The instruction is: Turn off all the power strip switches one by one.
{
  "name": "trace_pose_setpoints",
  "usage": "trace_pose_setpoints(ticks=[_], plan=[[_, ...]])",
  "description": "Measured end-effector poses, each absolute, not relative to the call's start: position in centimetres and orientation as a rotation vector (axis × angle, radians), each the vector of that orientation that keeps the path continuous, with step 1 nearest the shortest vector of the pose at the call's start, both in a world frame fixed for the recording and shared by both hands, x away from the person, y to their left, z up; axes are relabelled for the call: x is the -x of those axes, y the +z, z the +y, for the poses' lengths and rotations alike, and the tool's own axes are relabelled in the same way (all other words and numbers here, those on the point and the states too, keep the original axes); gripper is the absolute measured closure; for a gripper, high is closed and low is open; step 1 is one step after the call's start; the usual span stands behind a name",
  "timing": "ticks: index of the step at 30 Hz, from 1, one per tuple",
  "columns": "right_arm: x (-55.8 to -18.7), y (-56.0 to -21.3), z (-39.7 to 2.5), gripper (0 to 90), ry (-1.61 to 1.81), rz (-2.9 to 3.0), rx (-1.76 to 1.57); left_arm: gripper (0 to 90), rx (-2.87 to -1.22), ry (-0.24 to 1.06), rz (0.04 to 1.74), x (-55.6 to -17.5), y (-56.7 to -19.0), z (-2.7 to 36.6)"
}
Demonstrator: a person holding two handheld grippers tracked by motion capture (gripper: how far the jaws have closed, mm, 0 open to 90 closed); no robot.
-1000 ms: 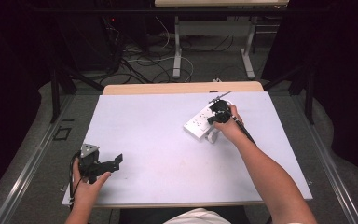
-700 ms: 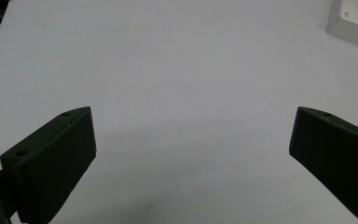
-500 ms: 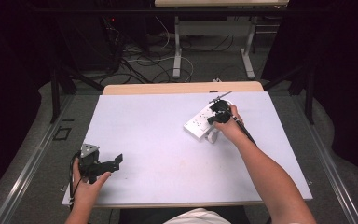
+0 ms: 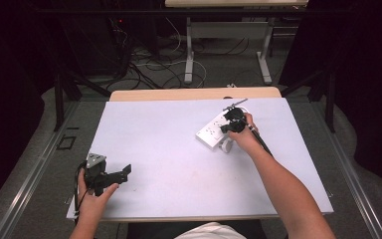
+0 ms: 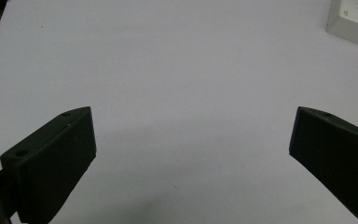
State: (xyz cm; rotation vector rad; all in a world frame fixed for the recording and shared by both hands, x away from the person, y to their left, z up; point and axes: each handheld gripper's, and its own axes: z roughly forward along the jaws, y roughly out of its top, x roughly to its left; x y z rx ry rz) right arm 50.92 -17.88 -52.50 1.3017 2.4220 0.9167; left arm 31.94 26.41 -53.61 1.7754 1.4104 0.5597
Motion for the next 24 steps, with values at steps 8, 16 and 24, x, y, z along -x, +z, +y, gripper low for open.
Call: trace_pose_setpoints(ticks=[8, 16, 24], plan=[[-50.87, -52.51, -17.84, 90.0, 0.915, 2.416, -1.306, 0.3, -1.773, 0.563, 1.409, -31.97, -53.66, 26.39], [-50.79, -52.50, -17.72, 90.0, 0.905, 2.409, -1.304, 0.4, -1.774, 0.559, 1.416, -31.92, -53.66, 26.34], [-50.71, -52.48, -17.61, 89.2, 0.902, 2.394, -1.305, 0.4, -1.777, 0.557, 1.418, -31.92, -53.66, 26.37]])
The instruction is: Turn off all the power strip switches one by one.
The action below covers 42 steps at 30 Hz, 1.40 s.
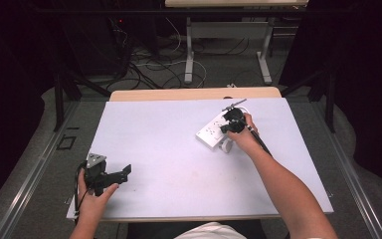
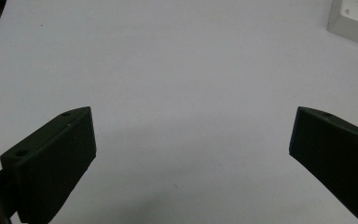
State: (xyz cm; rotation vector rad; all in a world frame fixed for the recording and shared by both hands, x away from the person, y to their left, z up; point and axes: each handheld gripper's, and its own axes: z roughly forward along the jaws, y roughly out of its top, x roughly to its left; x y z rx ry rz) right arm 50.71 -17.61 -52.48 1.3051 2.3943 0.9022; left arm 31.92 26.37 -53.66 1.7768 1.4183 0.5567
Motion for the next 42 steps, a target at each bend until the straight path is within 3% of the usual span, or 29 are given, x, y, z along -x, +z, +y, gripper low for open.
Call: trace_pose_setpoints(ticks=[42], plan=[[-48.5, -52.1, -15.4, 88.3, 0.929, 2.502, -1.234, 0.4, -1.774, 0.559, 1.417, -32.0, -53.7, 26.3]])
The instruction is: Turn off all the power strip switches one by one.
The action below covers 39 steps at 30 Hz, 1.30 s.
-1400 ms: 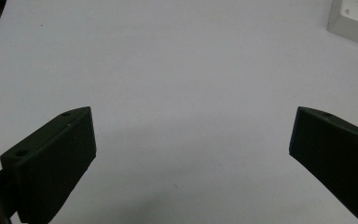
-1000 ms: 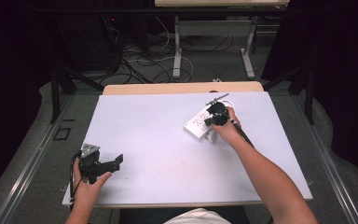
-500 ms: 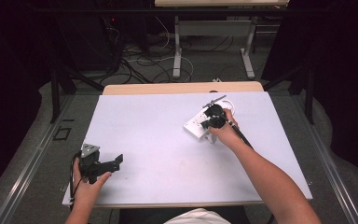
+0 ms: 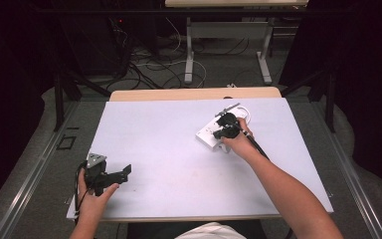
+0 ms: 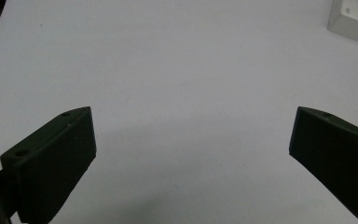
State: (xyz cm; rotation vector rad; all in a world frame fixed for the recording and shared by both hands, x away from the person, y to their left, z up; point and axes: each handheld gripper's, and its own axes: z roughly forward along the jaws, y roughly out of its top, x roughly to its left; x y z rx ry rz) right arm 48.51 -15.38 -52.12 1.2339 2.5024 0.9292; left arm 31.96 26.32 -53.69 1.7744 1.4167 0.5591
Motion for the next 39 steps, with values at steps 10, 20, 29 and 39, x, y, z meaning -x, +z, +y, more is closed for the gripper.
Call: trace_pose_setpoints(ticks=[10, 20, 29, 39], plan=[[-48.41, -52.20, -15.41, 88.7, 0.931, 2.504, -1.215, 0.4, -1.775, 0.560, 1.416, -31.95, -53.68, 26.30], [-48.31, -52.25, -15.42, 88.6, 0.937, 2.499, -1.228, 0.4, -1.774, 0.560, 1.417, -31.94, -53.68, 26.31], [-48.15, -52.37, -15.48, 88.6, 0.950, 2.483, -1.225, 0.4, -1.774, 0.561, 1.415, -31.97, -53.68, 26.31], [-47.87, -52.75, -15.28, 90.0, 0.955, 2.470, -1.206, 0.4, -1.779, 0.560, 1.416, -32.17, -53.76, 26.20]])
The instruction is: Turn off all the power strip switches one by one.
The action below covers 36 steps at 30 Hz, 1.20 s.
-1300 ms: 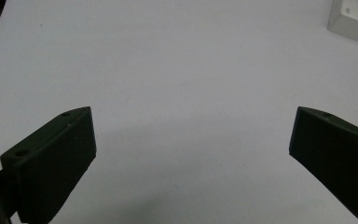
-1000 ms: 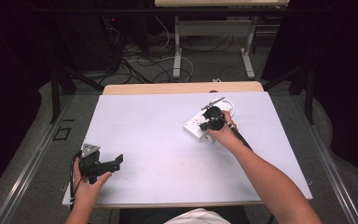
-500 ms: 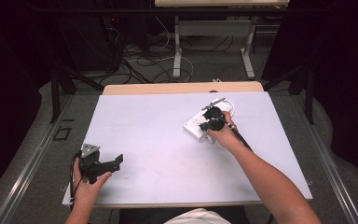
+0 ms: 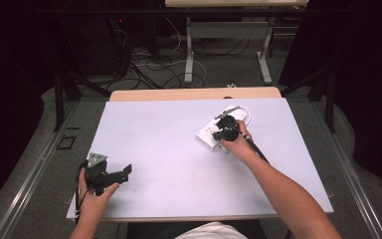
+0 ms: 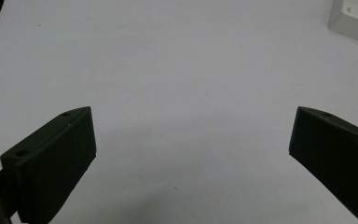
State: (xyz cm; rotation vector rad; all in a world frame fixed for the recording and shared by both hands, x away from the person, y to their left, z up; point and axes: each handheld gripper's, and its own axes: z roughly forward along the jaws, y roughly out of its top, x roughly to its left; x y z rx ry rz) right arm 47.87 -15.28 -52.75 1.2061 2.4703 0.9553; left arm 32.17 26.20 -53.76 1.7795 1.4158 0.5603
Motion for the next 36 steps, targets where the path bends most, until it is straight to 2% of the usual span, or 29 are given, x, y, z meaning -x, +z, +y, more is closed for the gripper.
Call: trace_pose_setpoints(ticks=[6, 15, 18, 26, 36], plan=[[-47.8, -52.9, -15.5, 89.8, 0.986, 2.461, -1.198, 0.4, -1.784, 0.562, 1.415, -32.3, -53.9, 26.2], [-47.2, -52.5, -16.4, 82.4, 1.038, 2.427, -1.214, 0.4, -1.772, 0.567, 1.420, -31.9, -53.6, 26.2], [-46.7, -52.0, -16.8, 76.6, 1.025, 2.418, -1.211, 0.4, -1.784, 0.563, 1.413, -32.0, -53.5, 26.1], [-45.2, -51.2, -17.8, 54.4, 1.040, 2.354, -1.218, 0.4, -1.792, 0.556, 1.389, -32.4, -53.4, 25.7], [-42.0, -50.7, -20.2, 46.1, 1.076, 2.341, -1.238, 0.4, -1.801, 0.548, 1.371, -32.8, -53.5, 25.3]])
